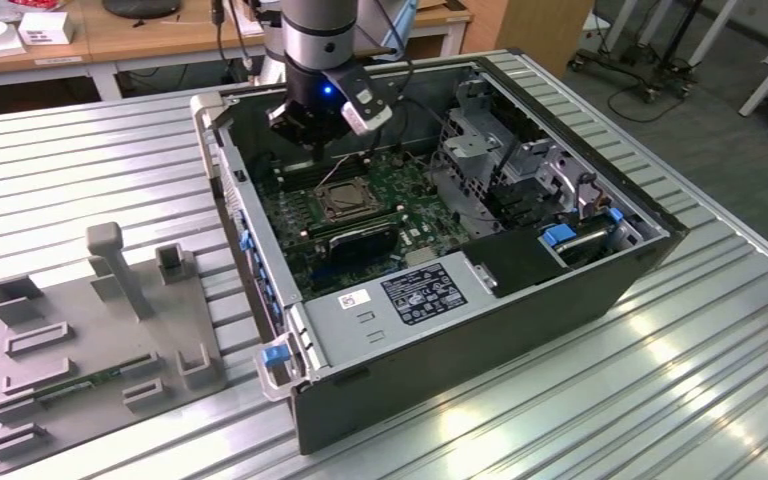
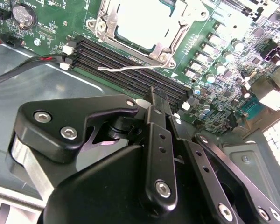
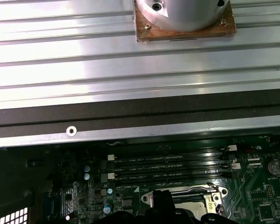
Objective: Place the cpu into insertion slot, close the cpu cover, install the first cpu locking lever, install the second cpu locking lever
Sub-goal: 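Install the first cpu locking lever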
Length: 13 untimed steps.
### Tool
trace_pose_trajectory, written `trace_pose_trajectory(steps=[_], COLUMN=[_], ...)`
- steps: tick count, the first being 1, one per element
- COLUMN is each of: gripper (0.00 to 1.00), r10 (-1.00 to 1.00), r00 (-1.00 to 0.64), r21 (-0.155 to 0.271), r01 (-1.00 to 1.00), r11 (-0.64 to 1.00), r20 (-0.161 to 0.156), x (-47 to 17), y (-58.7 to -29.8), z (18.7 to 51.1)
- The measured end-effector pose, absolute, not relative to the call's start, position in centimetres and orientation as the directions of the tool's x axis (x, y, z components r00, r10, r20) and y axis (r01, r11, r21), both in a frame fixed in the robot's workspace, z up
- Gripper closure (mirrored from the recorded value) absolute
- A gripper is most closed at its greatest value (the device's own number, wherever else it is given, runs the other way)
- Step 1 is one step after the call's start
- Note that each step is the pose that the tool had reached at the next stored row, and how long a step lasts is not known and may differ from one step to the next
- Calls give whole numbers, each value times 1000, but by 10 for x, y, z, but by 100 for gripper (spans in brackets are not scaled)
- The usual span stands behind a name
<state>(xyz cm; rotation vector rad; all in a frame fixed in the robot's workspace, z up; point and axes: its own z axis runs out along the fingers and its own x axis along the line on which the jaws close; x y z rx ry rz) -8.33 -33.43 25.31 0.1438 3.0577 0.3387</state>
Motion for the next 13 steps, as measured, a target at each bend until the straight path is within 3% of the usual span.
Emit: trace_pose_trajectory(steps=[13], gripper=[89], r10=[99], r00=[-994], r21=[221], r01=[86], r11=[971], r20=[-51], x=[-78], y=[-334], z=[251])
